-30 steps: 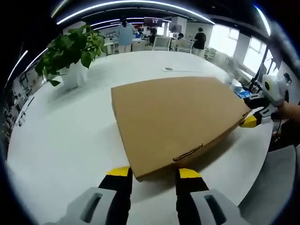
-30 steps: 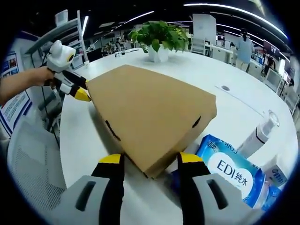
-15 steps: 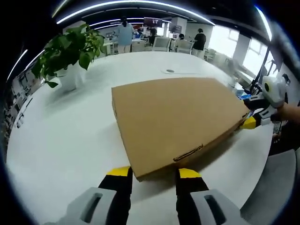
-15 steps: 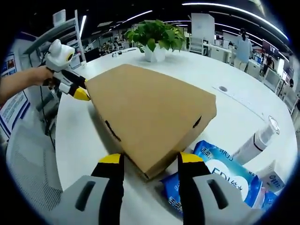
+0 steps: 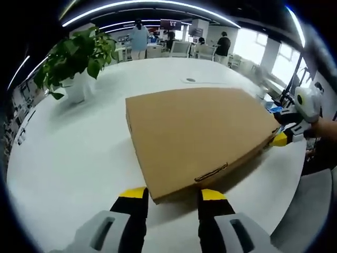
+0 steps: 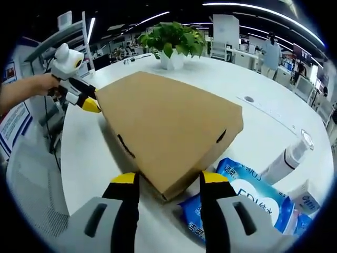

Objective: Operate the shoe box by opening the lid, removing the specified soft item, and placing it in the target area until the item is outside and the box remains undamaged.

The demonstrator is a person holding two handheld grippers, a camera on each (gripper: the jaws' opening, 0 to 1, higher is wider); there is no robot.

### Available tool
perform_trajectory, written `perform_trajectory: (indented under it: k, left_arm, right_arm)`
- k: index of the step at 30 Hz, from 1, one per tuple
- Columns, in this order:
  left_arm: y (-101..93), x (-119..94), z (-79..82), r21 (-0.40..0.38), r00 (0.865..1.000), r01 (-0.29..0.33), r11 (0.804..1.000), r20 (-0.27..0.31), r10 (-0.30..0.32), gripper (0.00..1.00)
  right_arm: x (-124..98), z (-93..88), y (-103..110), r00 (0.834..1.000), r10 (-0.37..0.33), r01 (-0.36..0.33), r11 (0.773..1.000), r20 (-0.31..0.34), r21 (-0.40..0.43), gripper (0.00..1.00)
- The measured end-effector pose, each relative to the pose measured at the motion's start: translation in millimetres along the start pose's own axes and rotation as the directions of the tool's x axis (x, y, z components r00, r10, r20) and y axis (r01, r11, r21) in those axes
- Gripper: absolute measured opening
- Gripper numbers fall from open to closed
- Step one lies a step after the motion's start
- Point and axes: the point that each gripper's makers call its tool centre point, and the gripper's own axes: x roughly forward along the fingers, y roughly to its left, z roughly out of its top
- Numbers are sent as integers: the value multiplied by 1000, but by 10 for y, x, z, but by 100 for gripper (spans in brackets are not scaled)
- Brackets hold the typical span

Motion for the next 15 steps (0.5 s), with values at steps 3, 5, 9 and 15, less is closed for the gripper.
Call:
perform_trajectory:
  k: [3, 5, 9, 15]
  left_arm:
    - [-15, -28, -1, 2, 1000, -8, 1000, 14, 8, 37]
    - [-23, -42, -14, 2, 1000, -9, 1000, 18, 9, 38]
    - [-46, -89, -53, 8, 1000, -12, 1000, 21, 12, 38]
    - [-135, -220, -107, 6, 999, -15, 1000, 39, 15, 38]
  right_arm:
    - [-30, 0, 3, 1000, -12, 12, 1000, 4, -3, 42]
    - [-48, 4, 8, 1000, -18, 18, 1000, 9, -10, 42]
    - [-125, 20, 24, 999, -23, 24, 1000, 27, -10, 41]
    - [-327, -7, 20, 997, -62, 64, 997, 47, -36, 43]
